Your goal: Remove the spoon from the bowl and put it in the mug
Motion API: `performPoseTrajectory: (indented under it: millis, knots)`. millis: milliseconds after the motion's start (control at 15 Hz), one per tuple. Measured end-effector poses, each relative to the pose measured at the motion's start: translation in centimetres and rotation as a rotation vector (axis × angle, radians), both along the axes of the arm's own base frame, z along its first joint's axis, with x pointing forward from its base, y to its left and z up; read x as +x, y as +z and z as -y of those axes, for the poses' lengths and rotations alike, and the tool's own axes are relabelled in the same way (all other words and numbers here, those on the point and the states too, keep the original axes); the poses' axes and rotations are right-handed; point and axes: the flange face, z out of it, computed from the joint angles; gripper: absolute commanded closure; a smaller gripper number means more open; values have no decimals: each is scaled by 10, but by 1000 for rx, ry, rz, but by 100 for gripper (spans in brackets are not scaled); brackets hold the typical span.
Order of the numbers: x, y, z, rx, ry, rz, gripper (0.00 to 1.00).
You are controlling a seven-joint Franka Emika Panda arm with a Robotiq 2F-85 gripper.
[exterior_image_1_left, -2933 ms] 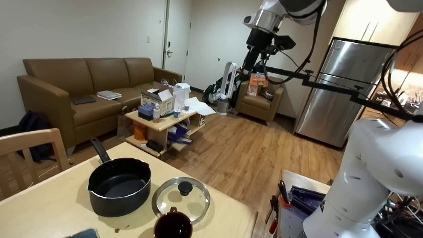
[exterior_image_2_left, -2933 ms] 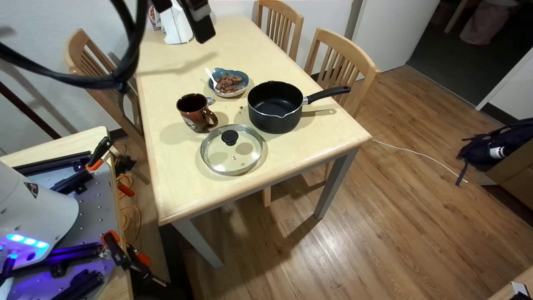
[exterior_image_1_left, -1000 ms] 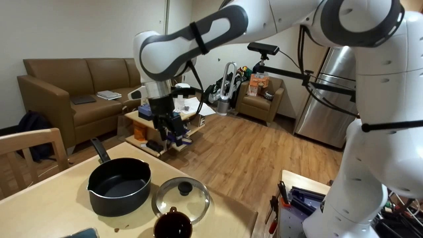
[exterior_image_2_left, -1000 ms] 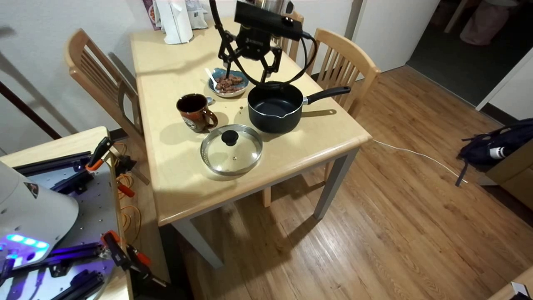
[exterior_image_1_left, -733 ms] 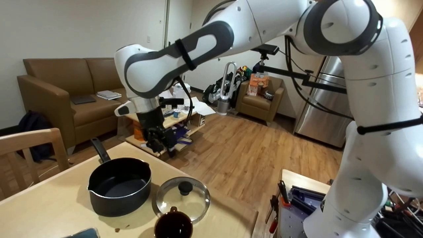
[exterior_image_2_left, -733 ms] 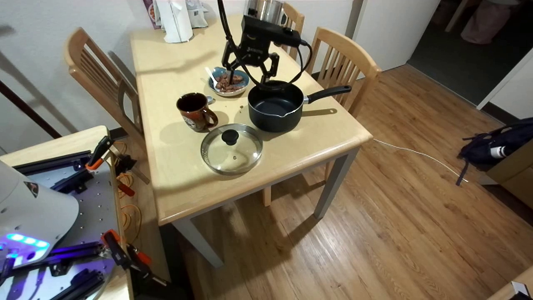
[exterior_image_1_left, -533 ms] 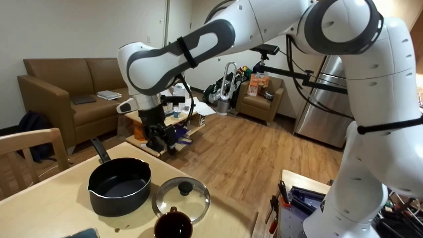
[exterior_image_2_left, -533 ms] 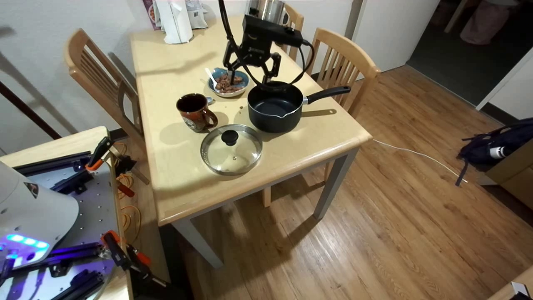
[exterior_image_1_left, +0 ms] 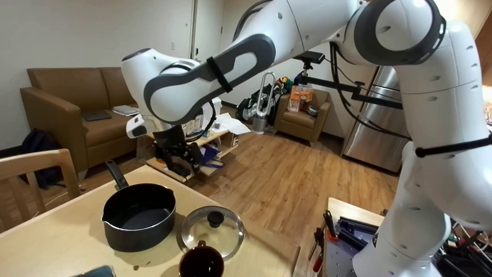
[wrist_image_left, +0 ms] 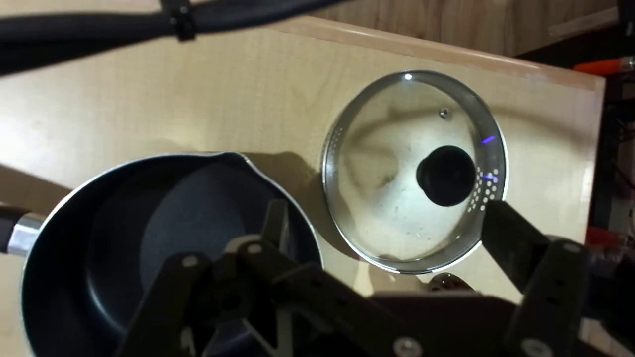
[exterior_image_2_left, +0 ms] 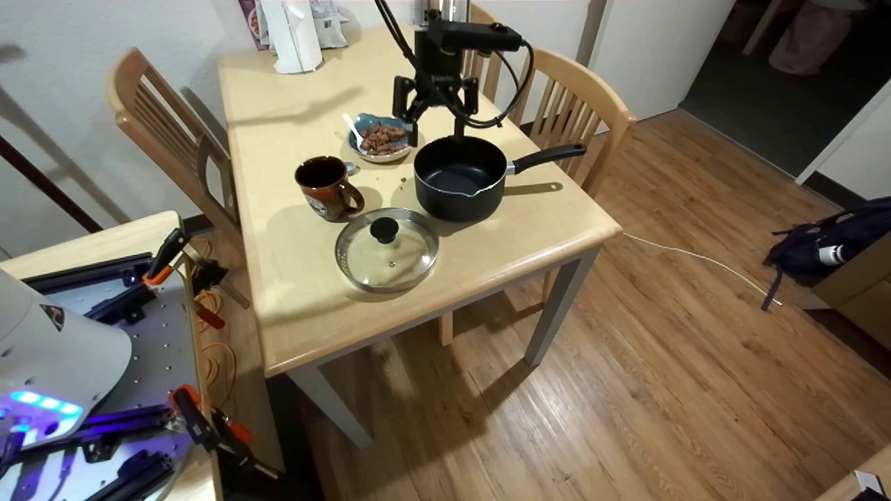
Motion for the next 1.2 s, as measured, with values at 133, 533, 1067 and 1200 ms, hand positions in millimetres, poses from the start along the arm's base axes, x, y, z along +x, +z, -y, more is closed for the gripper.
performPoseTrajectory:
  millis: [133,533,1067,1200]
  knots:
    - [7,-10,-13,4,98,37,0]
    - [35,-30,-37,104,354,187,0]
    - [55,-17,-65,275,584,258,0]
    - [55,-18,-63,270,583,257,0]
